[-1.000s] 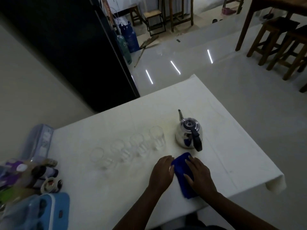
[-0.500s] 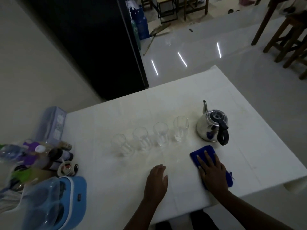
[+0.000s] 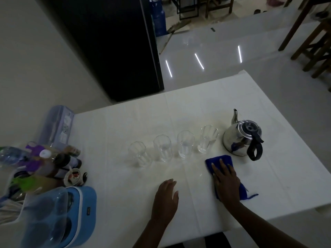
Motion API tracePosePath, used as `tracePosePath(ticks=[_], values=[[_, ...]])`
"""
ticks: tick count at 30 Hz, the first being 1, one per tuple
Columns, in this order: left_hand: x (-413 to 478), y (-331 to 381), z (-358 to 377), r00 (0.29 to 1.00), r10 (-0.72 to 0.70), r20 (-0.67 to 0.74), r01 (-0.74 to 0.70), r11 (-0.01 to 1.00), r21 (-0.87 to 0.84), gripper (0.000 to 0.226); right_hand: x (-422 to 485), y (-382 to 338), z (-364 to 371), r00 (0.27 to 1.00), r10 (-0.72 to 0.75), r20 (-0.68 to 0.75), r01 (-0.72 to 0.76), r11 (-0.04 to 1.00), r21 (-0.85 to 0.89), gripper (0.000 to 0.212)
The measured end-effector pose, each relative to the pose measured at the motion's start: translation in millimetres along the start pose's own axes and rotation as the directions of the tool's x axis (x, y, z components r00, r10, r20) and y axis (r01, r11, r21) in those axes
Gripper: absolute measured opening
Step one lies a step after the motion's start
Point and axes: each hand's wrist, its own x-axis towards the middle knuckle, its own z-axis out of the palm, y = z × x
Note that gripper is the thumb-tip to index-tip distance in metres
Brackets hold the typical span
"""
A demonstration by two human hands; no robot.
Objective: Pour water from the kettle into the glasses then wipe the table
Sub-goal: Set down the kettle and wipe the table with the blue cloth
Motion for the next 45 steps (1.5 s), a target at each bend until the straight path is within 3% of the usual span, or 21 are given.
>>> tracePosePath(ticks=[7,13,21,23,26,28,30,34,36,39,41,43,45], values=[[-0.1,-8.0,-2.0,1.000,-0.007,-0.003,0.007,1.000,0.004,0.036,-6.6,-47.1,18.0,0.990,-0.107,0.093,0.104,0.994,0.030,0.055],[-9.5,-15.0,-8.8,1.000,-0.002,-0.004,0.002,1.000,-0.011,0.036,-11.3,-13.5,13.2,0.954,-0.274,0.121,0.288,0.948,-0.131,0.050],[-1.0,-25.4,-15.5,0.999,0.008,-0.036,-0.008,1.000,0.002,0.037,2.5,-66.2,25.7,0.992,-0.117,0.054,0.120,0.991,-0.055,0.055],[1.5,-24.9,-15.7,0.999,0.023,-0.025,-0.022,1.000,0.009,0.036,-12.4,-62.4,28.7,0.979,-0.191,0.067,0.195,0.979,-0.062,0.060],[3.1,-25.2,-18.4,1.000,0.023,0.003,-0.024,1.000,0.014,0.036,-28.6,-27.2,28.1,0.901,-0.411,0.142,0.427,0.898,-0.110,0.087],[0.9,-26.9,-18.5,0.999,0.023,0.025,-0.024,0.999,0.032,0.036,-20.9,-6.4,20.1,0.864,-0.472,0.175,0.495,0.859,-0.131,0.096],[-1.4,-29.3,-19.2,0.999,0.033,0.029,-0.034,0.998,0.044,0.037,-14.7,-8.0,16.1,0.897,-0.411,0.162,0.433,0.891,-0.137,0.085],[4.1,-29.0,-17.9,0.997,0.054,0.060,-0.057,0.996,0.062,0.039,-13.1,-54.3,21.2,0.986,-0.159,0.059,0.161,0.986,-0.044,0.064],[6.9,-24.9,-17.2,0.996,0.061,0.065,-0.065,0.996,0.061,0.039,-27.2,-61.3,30.3,0.972,-0.227,0.055,0.230,0.972,-0.040,0.070],[6.8,-21.2,-18.6,0.996,0.057,0.066,-0.060,0.997,0.044,0.039,-46.5,-29.2,37.2,0.856,-0.502,0.125,0.511,0.858,-0.053,0.086],[4.9,-24.0,-20.1,0.997,0.051,0.058,-0.054,0.998,0.041,0.038,-38.7,0.2,32.8,0.801,-0.587,0.118,0.597,0.799,-0.072,0.088],[0.7,-30.2,-21.6,0.998,0.046,0.048,-0.048,0.998,0.050,0.038,-25.8,10.7,26.4,0.846,-0.524,0.104,0.532,0.842,-0.085,0.079],[-3.9,-37.2,-23.2,0.999,0.032,0.034,-0.034,0.997,0.068,0.038,-14.7,-8.0,26.6,0.925,-0.374,0.064,0.378,0.923,-0.065,0.065]])
